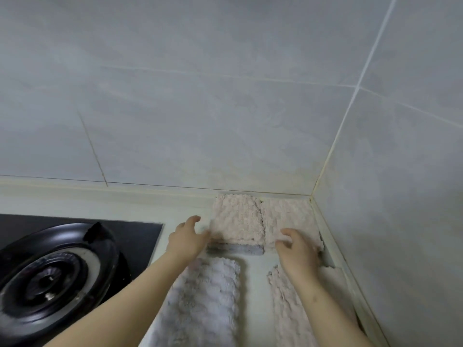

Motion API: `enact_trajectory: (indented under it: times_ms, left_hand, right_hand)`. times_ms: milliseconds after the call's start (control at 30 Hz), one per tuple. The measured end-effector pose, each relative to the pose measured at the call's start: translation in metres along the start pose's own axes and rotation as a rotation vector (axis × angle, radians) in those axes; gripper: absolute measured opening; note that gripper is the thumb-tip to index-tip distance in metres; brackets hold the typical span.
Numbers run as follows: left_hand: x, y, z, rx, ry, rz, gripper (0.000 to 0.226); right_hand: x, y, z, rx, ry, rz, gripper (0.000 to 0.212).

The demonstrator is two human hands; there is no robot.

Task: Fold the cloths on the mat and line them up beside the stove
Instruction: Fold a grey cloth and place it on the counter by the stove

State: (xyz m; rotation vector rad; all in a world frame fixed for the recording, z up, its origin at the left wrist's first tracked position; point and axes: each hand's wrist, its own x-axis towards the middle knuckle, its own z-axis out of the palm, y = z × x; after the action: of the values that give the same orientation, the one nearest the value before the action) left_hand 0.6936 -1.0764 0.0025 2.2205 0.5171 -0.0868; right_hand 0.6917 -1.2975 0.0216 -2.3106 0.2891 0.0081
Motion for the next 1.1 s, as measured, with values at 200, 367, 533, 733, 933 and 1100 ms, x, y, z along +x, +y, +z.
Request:
enact_trajectory:
  times_ms: [200,367,533,733,933,1100]
  left_hand:
    - [-0.059,-0.037,-0.023,0.060,0.021,-0.109,0.060]
    - [-0.091,-0.057,-0.015,-0.259,-0.180,-0.177,0.076]
    - [-0.105,-0.051,0.002,-0.245,-0.183,-0.130,0.075]
    - [-0.110,-0.037,0.021,-0.075,-0.155,-0.079,0.086]
    - [-0.113,-0.020,0.042,0.043,-0.151,-0.033,0.073]
    - [-0.115,-0.009,0.052,0.060,-0.154,-0.017,0.069]
  right_hand:
    - [-0.050,0.005,-0.009,0.072,0.012,-0.037,0.026]
    - [-0.076,0.020,-0.013,0.077,-0.011,0.011,0.027]
    - [-0.095,0.031,-0.028,0.055,0.003,0.037,0.025]
    - [-0.105,0.047,-0.042,0.065,0.024,0.030,0.026]
    - [-0.107,0.062,-0.047,0.116,0.033,0.050,0.024]
    - [-0.109,0.070,-0.053,0.178,0.013,0.033,0.025]
